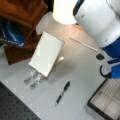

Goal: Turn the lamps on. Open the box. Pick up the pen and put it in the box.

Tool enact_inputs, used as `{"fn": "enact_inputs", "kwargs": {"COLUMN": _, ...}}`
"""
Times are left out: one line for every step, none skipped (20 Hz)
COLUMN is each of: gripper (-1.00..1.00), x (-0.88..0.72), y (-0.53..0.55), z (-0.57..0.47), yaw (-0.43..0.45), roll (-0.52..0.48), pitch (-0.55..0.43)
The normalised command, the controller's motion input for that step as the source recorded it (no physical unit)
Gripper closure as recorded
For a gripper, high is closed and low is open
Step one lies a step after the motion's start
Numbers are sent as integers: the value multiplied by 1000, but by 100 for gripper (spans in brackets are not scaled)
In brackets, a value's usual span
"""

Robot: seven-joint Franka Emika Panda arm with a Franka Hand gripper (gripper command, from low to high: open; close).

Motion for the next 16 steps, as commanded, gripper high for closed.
{"fn": "enact_inputs", "kwargs": {"gripper": 100, "x": -22, "y": 192, "z": -269, "yaw": -39, "roll": 80, "pitch": 78}}
{"fn": "enact_inputs", "kwargs": {"gripper": 100, "x": -27, "y": 193, "z": -265, "yaw": -35, "roll": 85, "pitch": 77}}
{"fn": "enact_inputs", "kwargs": {"gripper": 100, "x": -34, "y": 203, "z": -254, "yaw": -29, "roll": 84, "pitch": 79}}
{"fn": "enact_inputs", "kwargs": {"gripper": 100, "x": -37, "y": 190, "z": -251, "yaw": -25, "roll": 78, "pitch": 82}}
{"fn": "enact_inputs", "kwargs": {"gripper": 100, "x": -40, "y": 168, "z": -250, "yaw": -19, "roll": 80, "pitch": 83}}
{"fn": "enact_inputs", "kwargs": {"gripper": 100, "x": -47, "y": 178, "z": -243, "yaw": -15, "roll": 74, "pitch": 86}}
{"fn": "enact_inputs", "kwargs": {"gripper": 100, "x": -47, "y": 148, "z": -243, "yaw": -12, "roll": 69, "pitch": 90}}
{"fn": "enact_inputs", "kwargs": {"gripper": 100, "x": -48, "y": 147, "z": -242, "yaw": -11, "roll": 63, "pitch": 93}}
{"fn": "enact_inputs", "kwargs": {"gripper": 100, "x": -46, "y": 144, "z": -245, "yaw": -11, "roll": 59, "pitch": 95}}
{"fn": "enact_inputs", "kwargs": {"gripper": 100, "x": -48, "y": 144, "z": -252, "yaw": -11, "roll": 54, "pitch": 96}}
{"fn": "enact_inputs", "kwargs": {"gripper": 100, "x": -52, "y": 149, "z": -259, "yaw": -10, "roll": 50, "pitch": 96}}
{"fn": "enact_inputs", "kwargs": {"gripper": -100, "x": -53, "y": 158, "z": -264, "yaw": -8, "roll": 52, "pitch": 97}}
{"fn": "enact_inputs", "kwargs": {"gripper": -100, "x": -55, "y": 175, "z": -270, "yaw": -6, "roll": 59, "pitch": 100}}
{"fn": "enact_inputs", "kwargs": {"gripper": -100, "x": -58, "y": 193, "z": -273, "yaw": -6, "roll": 38, "pitch": 106}}
{"fn": "enact_inputs", "kwargs": {"gripper": -100, "x": -57, "y": 190, "z": -276, "yaw": -6, "roll": 30, "pitch": 109}}
{"fn": "enact_inputs", "kwargs": {"gripper": -100, "x": -57, "y": 192, "z": -284, "yaw": -13, "roll": 36, "pitch": 96}}
